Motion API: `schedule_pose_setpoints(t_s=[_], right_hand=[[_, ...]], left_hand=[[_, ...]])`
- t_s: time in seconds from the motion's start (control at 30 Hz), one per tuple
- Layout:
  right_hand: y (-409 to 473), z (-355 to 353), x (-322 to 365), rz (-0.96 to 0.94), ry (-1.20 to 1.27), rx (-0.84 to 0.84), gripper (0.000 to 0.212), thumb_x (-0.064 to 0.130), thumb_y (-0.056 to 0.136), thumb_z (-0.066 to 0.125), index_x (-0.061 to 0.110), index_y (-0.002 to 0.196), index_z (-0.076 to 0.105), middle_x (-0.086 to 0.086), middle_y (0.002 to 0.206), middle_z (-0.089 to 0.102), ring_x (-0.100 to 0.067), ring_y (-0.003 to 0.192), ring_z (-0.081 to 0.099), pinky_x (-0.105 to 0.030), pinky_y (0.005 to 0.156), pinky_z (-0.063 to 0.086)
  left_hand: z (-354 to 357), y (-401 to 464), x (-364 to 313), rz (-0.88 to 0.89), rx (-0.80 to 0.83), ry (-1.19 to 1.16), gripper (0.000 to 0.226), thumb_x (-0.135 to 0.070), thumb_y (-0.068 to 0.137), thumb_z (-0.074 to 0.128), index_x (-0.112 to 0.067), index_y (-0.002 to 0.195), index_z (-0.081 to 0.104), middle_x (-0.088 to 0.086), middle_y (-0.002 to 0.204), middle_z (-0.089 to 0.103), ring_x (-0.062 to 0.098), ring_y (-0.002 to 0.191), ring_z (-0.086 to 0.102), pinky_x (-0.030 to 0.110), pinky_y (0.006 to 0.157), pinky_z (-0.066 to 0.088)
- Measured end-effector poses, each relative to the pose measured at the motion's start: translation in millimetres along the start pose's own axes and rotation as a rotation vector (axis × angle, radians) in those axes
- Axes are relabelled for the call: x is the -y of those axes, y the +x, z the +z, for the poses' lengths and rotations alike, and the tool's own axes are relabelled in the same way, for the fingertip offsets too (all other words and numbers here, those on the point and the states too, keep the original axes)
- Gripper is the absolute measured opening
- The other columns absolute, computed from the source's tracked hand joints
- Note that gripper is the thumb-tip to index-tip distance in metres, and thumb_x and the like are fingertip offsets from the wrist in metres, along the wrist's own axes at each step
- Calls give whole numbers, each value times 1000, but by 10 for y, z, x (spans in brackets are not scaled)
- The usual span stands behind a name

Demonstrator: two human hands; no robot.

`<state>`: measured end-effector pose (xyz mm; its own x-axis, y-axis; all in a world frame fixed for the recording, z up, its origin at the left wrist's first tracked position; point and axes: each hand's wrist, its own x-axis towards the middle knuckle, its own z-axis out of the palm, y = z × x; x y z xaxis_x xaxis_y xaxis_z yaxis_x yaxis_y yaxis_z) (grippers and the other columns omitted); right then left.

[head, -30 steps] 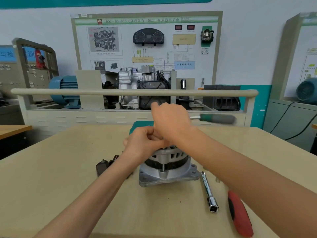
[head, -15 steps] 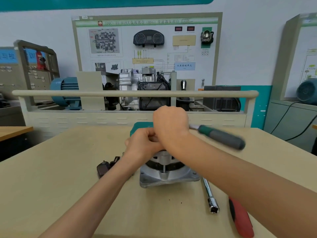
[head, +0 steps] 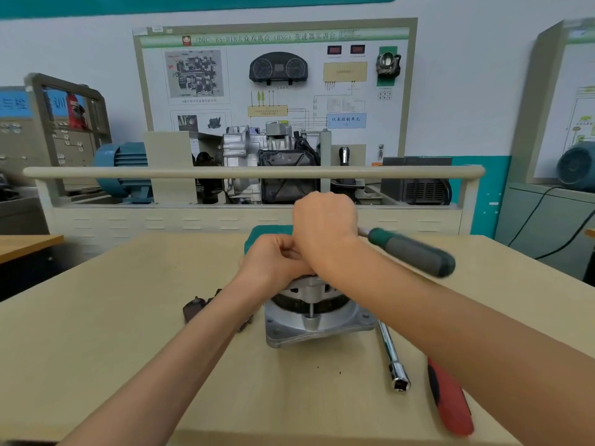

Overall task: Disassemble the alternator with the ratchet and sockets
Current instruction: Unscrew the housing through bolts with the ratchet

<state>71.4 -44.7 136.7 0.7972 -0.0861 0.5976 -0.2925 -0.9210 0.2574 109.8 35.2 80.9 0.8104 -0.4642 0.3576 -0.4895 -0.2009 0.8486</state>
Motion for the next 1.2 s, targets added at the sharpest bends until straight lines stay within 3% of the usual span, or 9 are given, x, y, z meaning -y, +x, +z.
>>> schedule_pose_setpoints(t_s=[0.1, 0.23, 0.37, 0.47, 0.6, 0.67, 0.83, 1.07, 1.2], right_hand=[[-28, 0, -39, -63, 88, -38, 4, 10, 89, 44, 13, 87, 46, 0, 71, 41, -19, 58, 38, -27, 43, 23], [-98, 82, -126, -56, 182, -187, 23, 28, 94, 41, 9, 96, 53, -7, 84, 55, -26, 75, 54, -30, 57, 29], [-122, 157, -218, -105, 120, -272, 39, 50, 94, 37, 17, 72, 40, 5, 53, 31, -18, 57, 37, -29, 48, 19], [-69, 152, -259, -238, 338, -222, 33, 40, 93, 43, 18, 68, 43, 9, 51, 34, -18, 55, 40, -29, 48, 19], [-74, 130, -293, -302, 807, -94, 37, 15, 93, 48, 19, 58, 36, 6, 52, 35, -16, 54, 38, -35, 56, 26], [-107, 123, -222, -232, 620, -140, 36, 17, 93, 45, 18, 59, 32, 5, 53, 34, -19, 55, 38, -33, 53, 23], [-54, 50, -6, 35, 10, -153, 34, 11, 86, 46, 14, 56, 33, 1, 53, 31, -15, 42, 28, -24, 44, 17], [-82, 166, -259, -227, 496, -200, 29, 25, 97, 38, 16, 70, 42, 8, 54, 33, -19, 59, 40, -33, 53, 28], [-57, 161, -198, -62, 356, -169, 29, 20, 95, 40, 16, 66, 38, 3, 56, 34, -21, 52, 34, -30, 47, 20]], left_hand=[[19, -29, -13, -8, -20, 50, 16, -14, 70, 77, -24, 70, 63, 3, 75, 70, 23, 84, 66, 50, 93, 47], [27, -77, 22, 52, -36, -2, 10, -12, 76, 72, -12, 82, 64, 10, 72, 64, 26, 75, 60, 53, 91, 45], [9, -108, 0, 51, 1, 14, 24, -34, 76, 72, -16, 89, 63, -4, 73, 63, 16, 80, 60, 54, 95, 43], [-86, -95, -20, 30, 112, 86, 35, -42, 77, 72, -15, 98, 67, -1, 93, 71, 13, 95, 63, 46, 99, 44], [-159, -86, 13, 47, 198, -4, 29, -21, 83, 71, 5, 95, 68, 21, 83, 68, 17, 76, 60, 28, 75, 48], [-131, -86, 6, 44, 162, -47, 9, -14, 78, 75, -7, 85, 74, 6, 73, 73, 9, 73, 67, 20, 71, 53], [5, -31, -8, 27, -50, 75, 16, -14, 68, 78, -20, 60, 65, 2, 66, 70, 23, 73, 64, 58, 93, 45], [-171, -71, 14, 35, 237, -38, 9, -19, 81, 72, -18, 89, 76, -1, 82, 75, 6, 77, 69, 16, 75, 54], [-59, -33, 12, -21, 69, -31, 20, -24, 66, 82, -16, 82, 73, 2, 78, 75, 15, 82, 70, 37, 88, 55]])
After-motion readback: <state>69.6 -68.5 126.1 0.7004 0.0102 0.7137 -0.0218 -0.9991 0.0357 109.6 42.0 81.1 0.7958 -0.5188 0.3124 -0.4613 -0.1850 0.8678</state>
